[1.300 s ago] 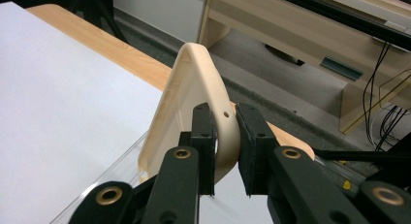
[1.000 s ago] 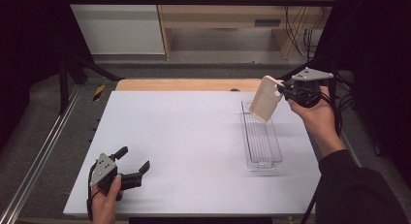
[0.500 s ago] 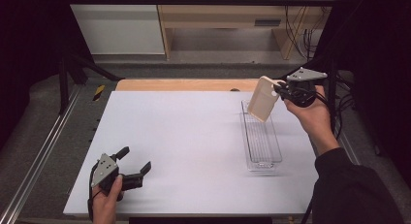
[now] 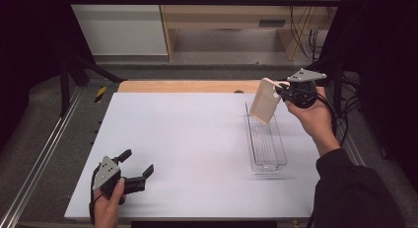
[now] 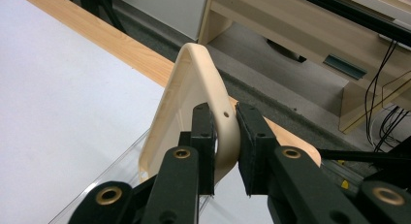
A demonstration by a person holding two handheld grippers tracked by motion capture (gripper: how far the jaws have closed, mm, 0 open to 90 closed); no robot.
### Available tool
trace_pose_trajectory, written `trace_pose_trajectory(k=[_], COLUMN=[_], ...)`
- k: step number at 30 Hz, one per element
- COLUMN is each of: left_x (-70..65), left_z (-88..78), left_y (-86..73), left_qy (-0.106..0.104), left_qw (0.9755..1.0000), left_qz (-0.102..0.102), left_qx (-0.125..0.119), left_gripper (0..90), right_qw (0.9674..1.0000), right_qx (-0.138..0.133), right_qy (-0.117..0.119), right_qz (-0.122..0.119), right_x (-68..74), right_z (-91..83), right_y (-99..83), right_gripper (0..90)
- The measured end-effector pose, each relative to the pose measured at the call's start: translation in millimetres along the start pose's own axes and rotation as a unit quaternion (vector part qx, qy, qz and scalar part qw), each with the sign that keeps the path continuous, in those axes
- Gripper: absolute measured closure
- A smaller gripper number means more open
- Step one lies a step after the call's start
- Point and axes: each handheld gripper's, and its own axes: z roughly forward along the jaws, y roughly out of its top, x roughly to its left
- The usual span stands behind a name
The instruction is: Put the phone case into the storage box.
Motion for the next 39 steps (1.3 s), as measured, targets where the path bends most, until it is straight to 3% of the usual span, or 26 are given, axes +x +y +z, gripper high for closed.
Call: trace_pose_trajectory(k=[17,39], left_x=[0.1,-1.2], left_z=[0.9,1.4], left_y=[-0.1,-0.3], left_qy=[-0.003,-0.005], left_qw=[1.0,0.9999], left_qz=[0.001,0.01], left_qx=[0.001,-0.003], left_gripper=[3.1,2.8], right_qw=[0.9998,0.9998], right_qx=[0.014,0.009], right_qy=[-0.006,-0.01], right_qz=[-0.013,-0.015], right_x=[4.5,7.1], right_z=[17.5,26.3], right_y=[-0.8,0.4], right_gripper=[78.4,78.4])
